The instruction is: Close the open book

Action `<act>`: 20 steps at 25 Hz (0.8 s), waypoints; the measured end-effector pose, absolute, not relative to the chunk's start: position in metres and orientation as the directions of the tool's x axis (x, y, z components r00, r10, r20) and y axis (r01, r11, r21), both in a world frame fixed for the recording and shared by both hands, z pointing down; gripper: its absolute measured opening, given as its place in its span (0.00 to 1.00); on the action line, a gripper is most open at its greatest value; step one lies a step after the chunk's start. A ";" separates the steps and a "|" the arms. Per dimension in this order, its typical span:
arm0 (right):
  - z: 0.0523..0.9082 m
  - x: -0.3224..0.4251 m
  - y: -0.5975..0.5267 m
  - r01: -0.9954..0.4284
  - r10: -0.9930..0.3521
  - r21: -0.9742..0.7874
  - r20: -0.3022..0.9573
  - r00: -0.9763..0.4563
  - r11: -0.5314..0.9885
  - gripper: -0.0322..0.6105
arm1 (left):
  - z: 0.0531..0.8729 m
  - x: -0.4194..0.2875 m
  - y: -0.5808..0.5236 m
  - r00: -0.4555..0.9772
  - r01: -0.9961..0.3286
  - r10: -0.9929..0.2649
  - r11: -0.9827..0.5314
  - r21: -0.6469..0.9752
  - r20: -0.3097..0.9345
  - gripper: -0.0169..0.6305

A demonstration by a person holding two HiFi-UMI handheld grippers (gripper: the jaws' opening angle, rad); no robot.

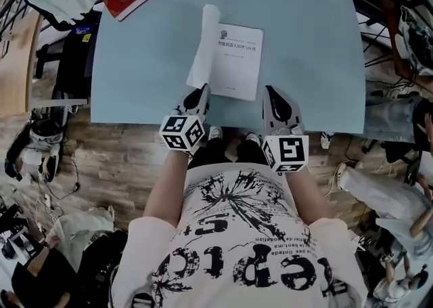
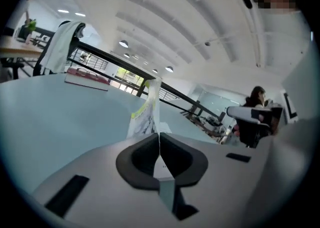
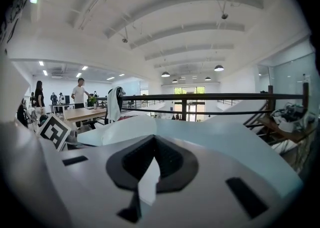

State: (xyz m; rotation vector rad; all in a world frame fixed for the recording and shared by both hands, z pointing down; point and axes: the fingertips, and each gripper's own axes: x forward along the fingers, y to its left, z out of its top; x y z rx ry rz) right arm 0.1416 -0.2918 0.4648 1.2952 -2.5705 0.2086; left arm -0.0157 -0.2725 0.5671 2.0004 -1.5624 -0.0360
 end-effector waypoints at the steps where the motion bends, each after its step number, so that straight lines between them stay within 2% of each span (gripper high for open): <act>1: 0.464 0.146 -0.292 -0.810 -0.773 -0.013 0.290 -0.564 0.586 0.07 | 0.568 -0.007 -0.274 0.325 -0.891 -0.879 -0.160 0.425 0.349 0.06; 7: 0.462 0.171 -0.288 -0.838 -0.804 0.000 0.283 -0.523 0.545 0.06 | 0.591 0.035 -0.277 0.369 -0.929 -0.786 -0.319 0.186 0.495 0.06; 12: 0.464 0.191 -0.283 -0.860 -0.823 0.003 0.292 -0.487 0.510 0.07 | 0.629 0.065 -0.277 0.330 -0.886 -0.683 -0.463 -0.037 0.651 0.07; 17: 0.464 0.209 -0.281 -0.883 -0.842 -0.004 0.299 -0.449 0.470 0.07 | 0.649 0.077 -0.276 0.320 -0.838 -0.614 -0.539 -0.087 0.722 0.14; 20: 0.465 0.215 -0.279 -0.890 -0.849 0.000 0.301 -0.435 0.456 0.07 | 0.651 0.079 -0.276 0.318 -0.826 -0.602 -0.555 -0.097 0.733 0.14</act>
